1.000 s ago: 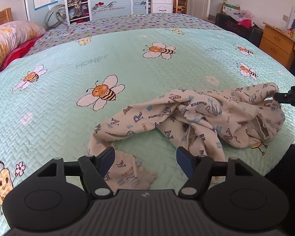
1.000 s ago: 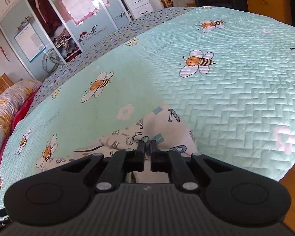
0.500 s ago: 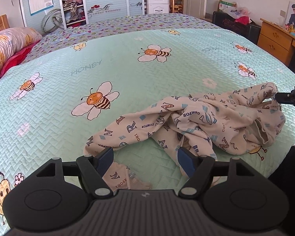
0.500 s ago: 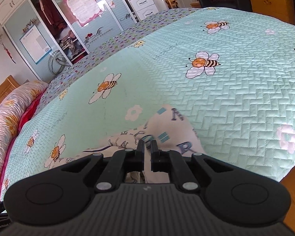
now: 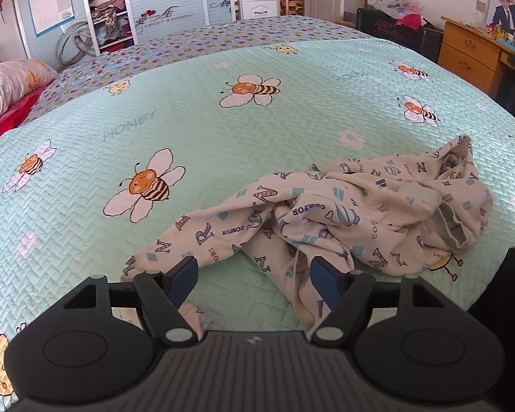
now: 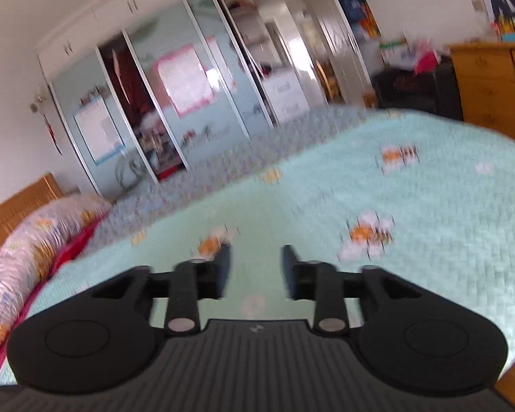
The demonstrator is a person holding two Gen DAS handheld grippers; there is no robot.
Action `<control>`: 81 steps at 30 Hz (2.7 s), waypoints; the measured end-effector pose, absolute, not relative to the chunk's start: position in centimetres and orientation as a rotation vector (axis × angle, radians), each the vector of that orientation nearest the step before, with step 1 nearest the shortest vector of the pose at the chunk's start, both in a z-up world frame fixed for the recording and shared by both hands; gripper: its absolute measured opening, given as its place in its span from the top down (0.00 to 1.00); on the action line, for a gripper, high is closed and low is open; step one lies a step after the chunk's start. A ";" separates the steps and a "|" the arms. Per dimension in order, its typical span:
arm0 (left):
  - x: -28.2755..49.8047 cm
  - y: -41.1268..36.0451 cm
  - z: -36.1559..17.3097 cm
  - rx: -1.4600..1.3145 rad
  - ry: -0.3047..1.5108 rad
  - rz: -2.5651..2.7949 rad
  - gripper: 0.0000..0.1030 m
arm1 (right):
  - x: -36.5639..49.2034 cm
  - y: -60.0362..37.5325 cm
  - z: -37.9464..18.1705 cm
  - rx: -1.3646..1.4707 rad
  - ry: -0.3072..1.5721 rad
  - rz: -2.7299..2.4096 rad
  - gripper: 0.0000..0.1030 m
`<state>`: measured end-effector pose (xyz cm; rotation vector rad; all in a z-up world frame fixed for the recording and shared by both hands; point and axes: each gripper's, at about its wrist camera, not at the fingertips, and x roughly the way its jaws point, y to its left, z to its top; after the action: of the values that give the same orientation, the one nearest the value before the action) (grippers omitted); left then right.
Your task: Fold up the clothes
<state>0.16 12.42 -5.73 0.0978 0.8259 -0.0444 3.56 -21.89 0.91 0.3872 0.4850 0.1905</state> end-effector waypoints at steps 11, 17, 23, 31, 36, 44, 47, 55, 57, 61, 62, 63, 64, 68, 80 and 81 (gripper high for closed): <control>1.1 10.7 -6.1 0.142 0.855 -0.058 0.27 | 5.3 -18.0 -9.8 0.431 0.818 0.157 0.50; 1.5 10.0 -6.4 0.161 0.867 -0.067 0.27 | 7.8 -18.9 -12.4 0.473 0.891 0.120 0.81; 1.5 10.5 -6.3 0.165 0.864 -0.055 0.27 | 5.6 -24.0 -8.0 0.559 0.643 0.036 1.00; 2.8 10.8 -4.7 0.186 0.794 -0.121 0.27 | 2.7 -24.0 -6.5 0.526 0.592 0.115 0.66; 3.5 8.2 -3.8 0.380 0.739 -0.255 0.27 | 3.5 -20.7 -7.5 0.471 0.659 0.229 0.56; 3.1 1.6 -5.7 0.773 0.653 -0.535 0.27 | 3.3 -20.9 -8.7 0.417 0.697 0.185 0.52; 3.0 -0.8 -8.0 0.916 0.689 -0.640 0.27 | 3.0 -21.9 -9.0 0.446 0.700 0.164 0.52; 5.8 -2.0 -11.3 0.879 0.782 -0.584 0.85 | 2.6 -22.5 -9.3 0.485 0.707 0.173 0.52; 6.4 -0.5 -9.5 0.727 0.768 -0.558 0.86 | 2.4 -22.9 -9.1 0.489 0.701 0.170 0.52; 5.2 2.2 -5.0 0.522 0.687 -0.556 0.86 | 2.0 -23.4 -8.6 0.494 0.682 0.167 0.51; 4.7 2.7 -4.1 0.494 0.666 -0.554 0.86 | 2.0 -23.3 -8.5 0.492 0.677 0.174 0.51; 4.2 3.1 -3.5 0.475 0.650 -0.550 0.86 | 1.9 -23.0 -8.4 0.481 0.678 0.186 0.51; 3.7 3.4 -3.2 0.461 0.641 -0.541 0.86 | 1.9 -22.7 -8.3 0.471 0.678 0.198 0.50; 1.5 4.5 -3.5 0.434 0.628 -0.481 0.86 | 1.9 -21.8 -8.2 0.441 0.691 0.228 0.49; -2.4 10.1 -0.1 0.269 0.538 -0.302 0.85 | -1.2 -16.7 -7.4 0.008 0.673 0.493 0.33; -2.4 10.1 0.1 0.275 0.536 -0.294 0.85 | -2.0 -15.5 -7.4 -0.105 0.648 0.534 0.30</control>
<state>-2.42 10.14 0.13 0.2746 0.5357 -0.2941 -2.01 -15.45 -7.37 -0.1047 0.6484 0.5343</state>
